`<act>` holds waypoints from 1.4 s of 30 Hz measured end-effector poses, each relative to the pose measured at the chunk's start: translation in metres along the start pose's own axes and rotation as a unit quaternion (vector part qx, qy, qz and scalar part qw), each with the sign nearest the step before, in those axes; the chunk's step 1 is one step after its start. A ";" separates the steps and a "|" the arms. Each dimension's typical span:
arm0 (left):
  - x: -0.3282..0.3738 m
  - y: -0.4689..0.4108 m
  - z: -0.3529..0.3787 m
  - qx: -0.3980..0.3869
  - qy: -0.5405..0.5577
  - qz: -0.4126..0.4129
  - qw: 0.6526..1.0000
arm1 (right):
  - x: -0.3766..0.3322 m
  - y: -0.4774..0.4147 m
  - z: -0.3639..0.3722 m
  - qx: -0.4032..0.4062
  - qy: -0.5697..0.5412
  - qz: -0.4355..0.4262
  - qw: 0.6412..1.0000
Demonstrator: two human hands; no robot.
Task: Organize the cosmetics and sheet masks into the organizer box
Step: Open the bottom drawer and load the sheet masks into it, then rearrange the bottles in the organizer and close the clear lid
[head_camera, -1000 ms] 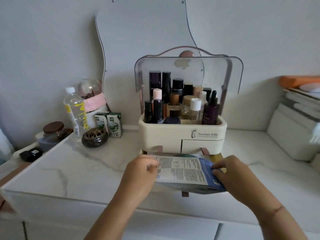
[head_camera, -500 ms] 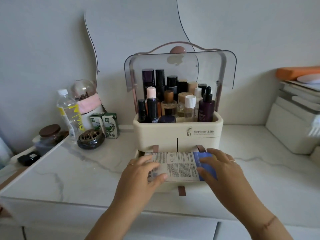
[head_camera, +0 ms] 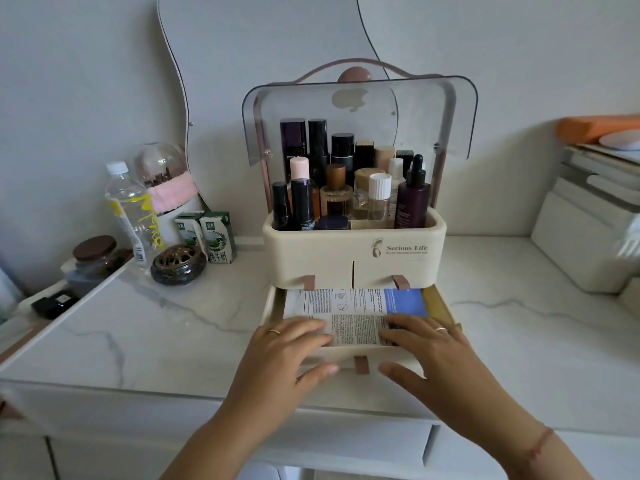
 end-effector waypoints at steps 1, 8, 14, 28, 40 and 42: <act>-0.002 0.001 0.000 0.015 0.005 -0.001 1.000 | 0.000 0.001 -0.002 0.008 -0.005 -0.002 1.000; -0.032 0.003 -0.003 0.148 0.077 -0.122 0.979 | 0.030 0.008 -0.009 0.183 -0.053 0.130 0.973; -0.069 -0.013 0.018 0.072 0.247 -0.323 0.911 | 0.064 -0.009 0.019 0.115 -0.287 0.237 0.921; -0.094 -0.045 0.037 0.102 0.352 -0.296 0.882 | 0.113 -0.040 0.023 0.166 -0.270 0.257 0.913; -0.082 -0.049 0.027 0.103 0.392 -0.311 0.859 | 0.107 -0.042 0.018 0.131 -0.266 0.279 0.913; -0.071 -0.055 0.010 0.120 0.406 -0.300 0.855 | 0.102 -0.044 -0.002 0.162 -0.276 0.264 0.910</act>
Point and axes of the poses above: each hand's wrist, its own y-axis away from the middle knuckle, its own z-axis out of the palm, x = y × z, the point moved 4 cm from there along -y, towards the middle knuckle, and after that the axes turned 6 degrees about -z, right-handed, at the moved point
